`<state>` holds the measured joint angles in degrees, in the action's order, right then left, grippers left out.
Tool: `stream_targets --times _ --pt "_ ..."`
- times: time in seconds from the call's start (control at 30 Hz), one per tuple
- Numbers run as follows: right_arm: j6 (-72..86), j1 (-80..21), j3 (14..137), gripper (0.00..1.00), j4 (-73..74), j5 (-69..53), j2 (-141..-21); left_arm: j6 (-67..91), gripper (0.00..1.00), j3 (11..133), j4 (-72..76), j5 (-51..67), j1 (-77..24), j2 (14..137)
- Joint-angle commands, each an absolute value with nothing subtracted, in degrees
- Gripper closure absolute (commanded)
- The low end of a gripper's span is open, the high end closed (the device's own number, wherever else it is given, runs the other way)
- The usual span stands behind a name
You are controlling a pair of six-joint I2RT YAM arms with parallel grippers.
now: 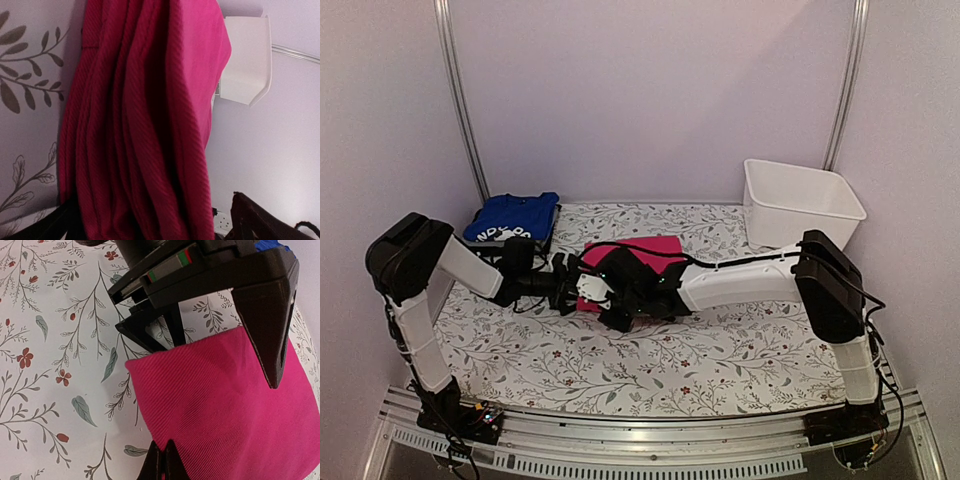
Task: Fold and stack the mixed laundry pile
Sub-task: Pass from the right arm to the left
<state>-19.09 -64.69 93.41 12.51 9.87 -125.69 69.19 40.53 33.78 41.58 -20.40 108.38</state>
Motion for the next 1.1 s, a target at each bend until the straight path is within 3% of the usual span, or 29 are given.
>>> stream_targets --times 0.0,0.1,0.37,0.7,0.77,0.97,1.07 --pt "-19.97 -64.67 92.65 1.0 9.85 8.69 -120.73 63.65 0.0 42.28 14.58 35.5 -20.65 105.58" --pt "-19.96 -64.24 92.16 1.0 9.72 8.59 -120.37 58.08 0.0 44.52 4.26 32.09 -20.64 102.25" --pt "-19.86 -63.31 92.37 1.0 9.39 7.93 -120.15 55.73 0.0 46.48 -2.88 36.45 -23.24 102.25" --pt "-18.4 -63.19 92.64 1.0 9.75 5.15 -119.91 67.88 0.0 41.74 20.81 40.09 -23.71 105.34" --pt "-17.96 -63.19 92.57 1.0 9.99 4.21 -119.52 68.02 0.05 42.62 23.28 39.86 -23.11 107.17" --pt "-17.23 -63.66 91.7 1.0 10.57 2.95 -118.75 68.75 0.33 46.8 29.79 42.3 -22.41 113.62" --pt "-16.99 -64.08 91.35 1.0 10.61 2.23 -118.62 68.07 0.41 48.24 29.47 41.48 -22.01 115.13"
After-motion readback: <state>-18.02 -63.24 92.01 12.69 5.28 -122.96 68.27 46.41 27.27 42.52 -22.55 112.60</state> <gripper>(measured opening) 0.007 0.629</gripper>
